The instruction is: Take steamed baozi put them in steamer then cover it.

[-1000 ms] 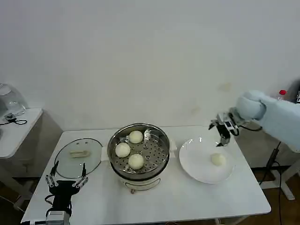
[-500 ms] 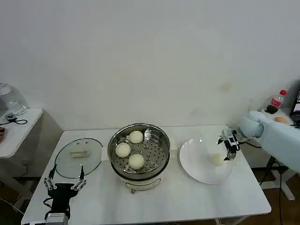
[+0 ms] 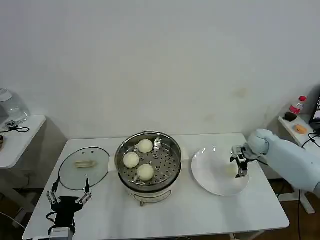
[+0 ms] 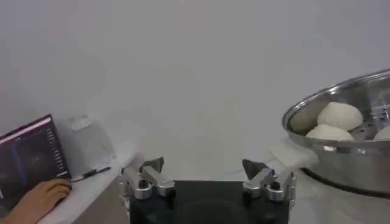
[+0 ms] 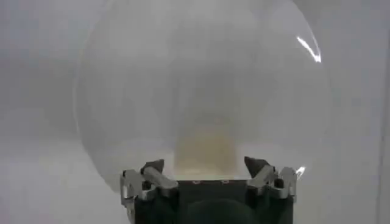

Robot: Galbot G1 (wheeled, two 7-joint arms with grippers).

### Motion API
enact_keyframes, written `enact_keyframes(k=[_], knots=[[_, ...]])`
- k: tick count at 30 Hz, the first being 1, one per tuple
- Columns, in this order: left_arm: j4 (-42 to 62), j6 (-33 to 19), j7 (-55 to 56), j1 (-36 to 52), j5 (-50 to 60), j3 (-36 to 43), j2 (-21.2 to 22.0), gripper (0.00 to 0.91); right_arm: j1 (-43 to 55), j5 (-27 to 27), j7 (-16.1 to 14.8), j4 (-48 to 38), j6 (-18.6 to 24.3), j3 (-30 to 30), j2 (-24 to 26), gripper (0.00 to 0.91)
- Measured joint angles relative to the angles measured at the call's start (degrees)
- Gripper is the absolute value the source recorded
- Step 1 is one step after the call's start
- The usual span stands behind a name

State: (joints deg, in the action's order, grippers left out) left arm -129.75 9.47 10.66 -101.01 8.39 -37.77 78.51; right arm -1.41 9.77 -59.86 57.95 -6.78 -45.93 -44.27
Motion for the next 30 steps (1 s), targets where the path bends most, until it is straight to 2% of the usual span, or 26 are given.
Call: enact_keyframes(k=[2, 6, 16, 23, 30], knots=[[0.0, 0.0, 0.0, 0.0, -0.03, -0.08, -0.05, 0.907, -0.27, 0.33, -0.04, -0.43, -0.05, 0.29, -0.26, 0.645], [-0.04, -0.03, 0.01, -0.12, -0.06, -0.15, -0.08, 0.907, -0.43, 0.76, -0.19, -1.11, -0.13, 0.82, -0.58, 0.615], [-0.35, -0.03, 0.02, 0.04, -0.04, -0.02, -0.29, 0.907, 3.37, -1.29, -1.51, 1.88, -1.83, -0.89, 0.98, 0.625], [-0.35, -0.01, 0.01, 0.19, -0.15, -0.07, -0.72, 0.907, 11.84, -6.26, -1.81, 7.3, -4.13, -5.16, 1.94, 0.635], [-0.29, 0.0, 0.0, 0.36, -0.19, -0.01, -0.88, 0.907, 23.72, -14.13, -0.78, 13.73, -7.72, -11.94, 0.59, 0.635]])
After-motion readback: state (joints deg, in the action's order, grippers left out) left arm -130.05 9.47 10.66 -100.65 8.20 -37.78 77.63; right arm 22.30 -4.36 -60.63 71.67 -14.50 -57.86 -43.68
